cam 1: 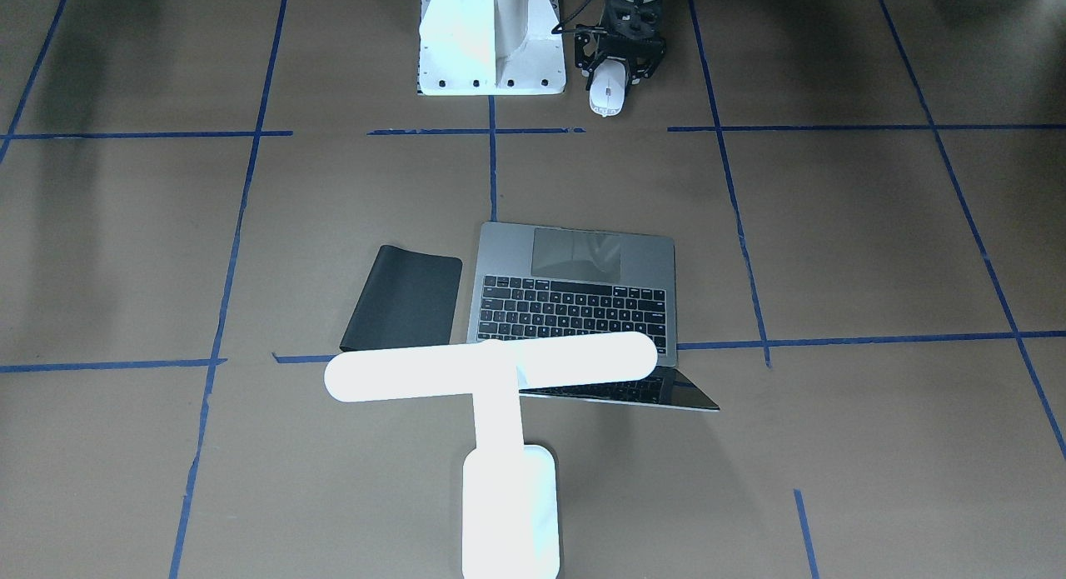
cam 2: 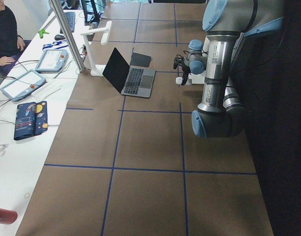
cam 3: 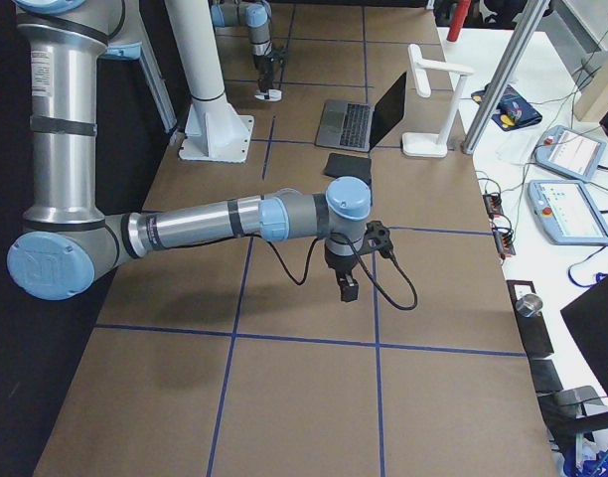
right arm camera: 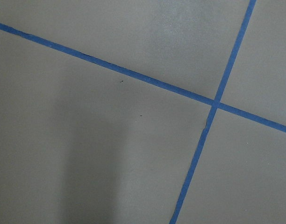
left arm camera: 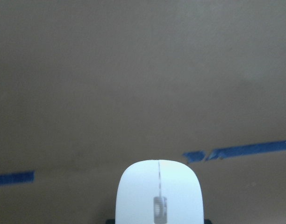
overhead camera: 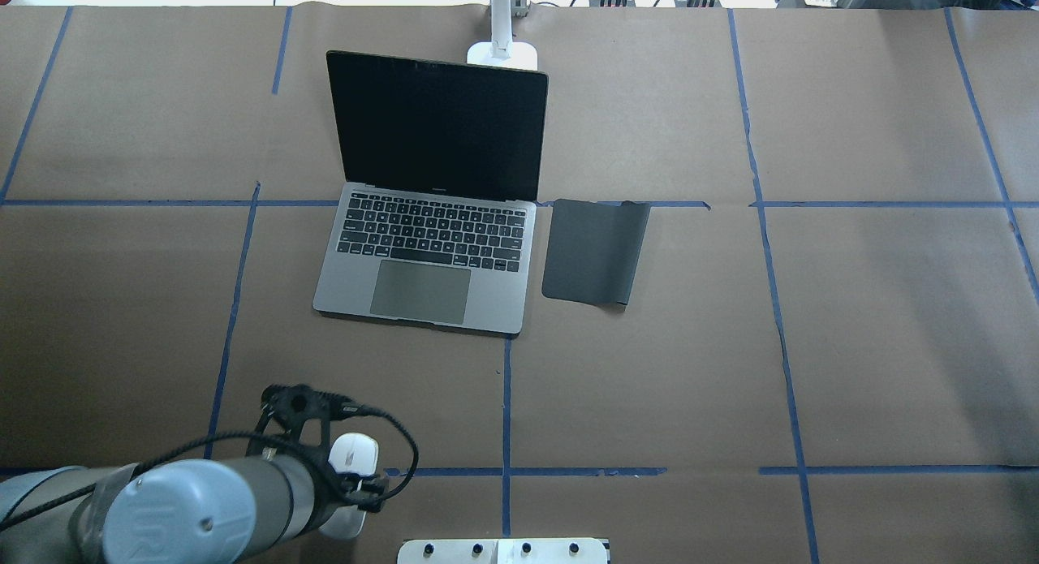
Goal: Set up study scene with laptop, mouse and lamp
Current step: 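Carry the white mouse with the left gripper onto the mouse pad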
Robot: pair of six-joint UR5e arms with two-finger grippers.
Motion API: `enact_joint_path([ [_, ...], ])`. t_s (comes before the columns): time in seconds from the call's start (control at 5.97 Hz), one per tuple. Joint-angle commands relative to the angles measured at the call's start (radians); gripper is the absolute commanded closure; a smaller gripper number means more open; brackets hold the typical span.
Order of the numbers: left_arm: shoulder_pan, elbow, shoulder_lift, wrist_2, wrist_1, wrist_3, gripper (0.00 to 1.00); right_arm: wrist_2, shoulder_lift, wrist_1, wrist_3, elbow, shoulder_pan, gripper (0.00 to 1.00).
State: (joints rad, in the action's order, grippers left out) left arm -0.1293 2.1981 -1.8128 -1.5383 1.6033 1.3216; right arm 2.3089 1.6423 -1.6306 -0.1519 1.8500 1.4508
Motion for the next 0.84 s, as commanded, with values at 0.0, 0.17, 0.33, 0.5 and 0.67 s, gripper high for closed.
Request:
enact_joint_path([
  [0.0,-0.094,-0.055,-0.179,-0.008,-0.110,-0.079,0.70,0.000,-0.001,0.000,0.000,-0.002,-0.001,0.00],
  [0.17,-0.155,-0.164,-0.289,-0.061,-0.117,-0.079,0.70,0.000,-0.001,0.000,0.000,-0.003,0.000,0.00],
  [0.33,-0.223,-0.307,-0.421,-0.128,-0.106,-0.113,0.70,-0.002,-0.002,0.000,0.000,-0.003,-0.001,0.00],
  [0.5,-0.261,-0.411,-0.512,-0.153,-0.102,-0.157,0.70,0.000,-0.002,0.000,0.000,-0.003,-0.001,0.00],
  [0.67,-0.294,-0.525,-0.608,-0.180,-0.098,-0.171,0.70,0.000,-0.002,-0.002,0.000,-0.005,-0.001,0.00],
])
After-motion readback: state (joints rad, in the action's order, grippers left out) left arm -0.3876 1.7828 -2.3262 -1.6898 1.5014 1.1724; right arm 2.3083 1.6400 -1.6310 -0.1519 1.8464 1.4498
